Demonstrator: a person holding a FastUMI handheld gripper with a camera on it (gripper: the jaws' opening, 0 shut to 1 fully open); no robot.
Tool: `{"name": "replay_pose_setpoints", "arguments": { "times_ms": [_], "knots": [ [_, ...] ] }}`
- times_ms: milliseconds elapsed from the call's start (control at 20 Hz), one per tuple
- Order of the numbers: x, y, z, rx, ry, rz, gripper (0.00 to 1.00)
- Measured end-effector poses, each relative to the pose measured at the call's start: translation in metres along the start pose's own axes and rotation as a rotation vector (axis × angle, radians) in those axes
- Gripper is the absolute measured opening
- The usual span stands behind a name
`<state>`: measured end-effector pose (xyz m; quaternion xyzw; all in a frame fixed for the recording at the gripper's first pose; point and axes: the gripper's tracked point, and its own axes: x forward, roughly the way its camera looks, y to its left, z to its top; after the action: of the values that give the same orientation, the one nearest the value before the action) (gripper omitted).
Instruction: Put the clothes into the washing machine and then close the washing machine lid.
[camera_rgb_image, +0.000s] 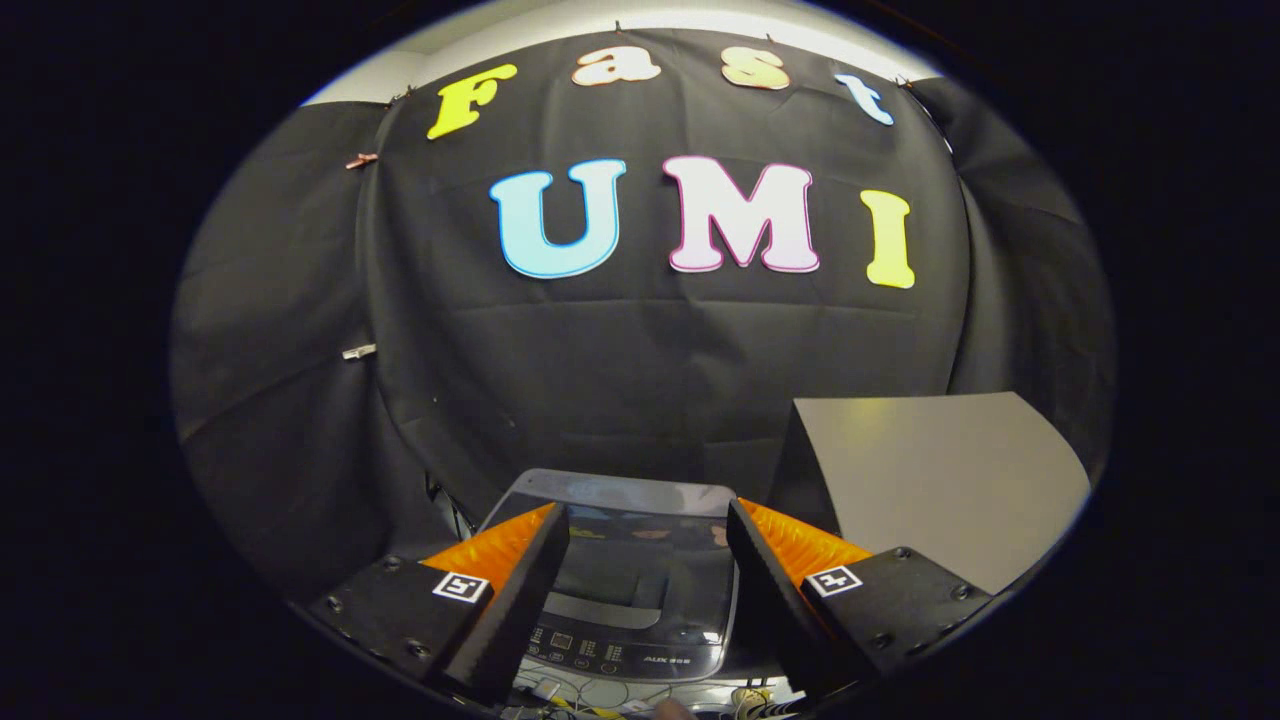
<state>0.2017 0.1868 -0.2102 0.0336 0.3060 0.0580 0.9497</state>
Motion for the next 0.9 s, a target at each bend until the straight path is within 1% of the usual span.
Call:
{"name": "replay_pose_setpoints", "arguments": {
  "times_ms": [200,350,600,750,900],
  "knots": [
    [-0.048,-0.011,0.027,-0.012,-0.12,0.043,0.99],
    [-0.095,-0.025,0.057,-0.025,-0.248,0.058,0.99],
    [-0.17,-0.069,0.085,-0.027,-0.445,0.045,0.98],
    [-0.203,-0.1,0.089,-0.026,-0.515,0.011,0.98],
    [-0.236,-0.121,0.09,-0.055,-0.579,-0.005,0.98]
  ]
}}
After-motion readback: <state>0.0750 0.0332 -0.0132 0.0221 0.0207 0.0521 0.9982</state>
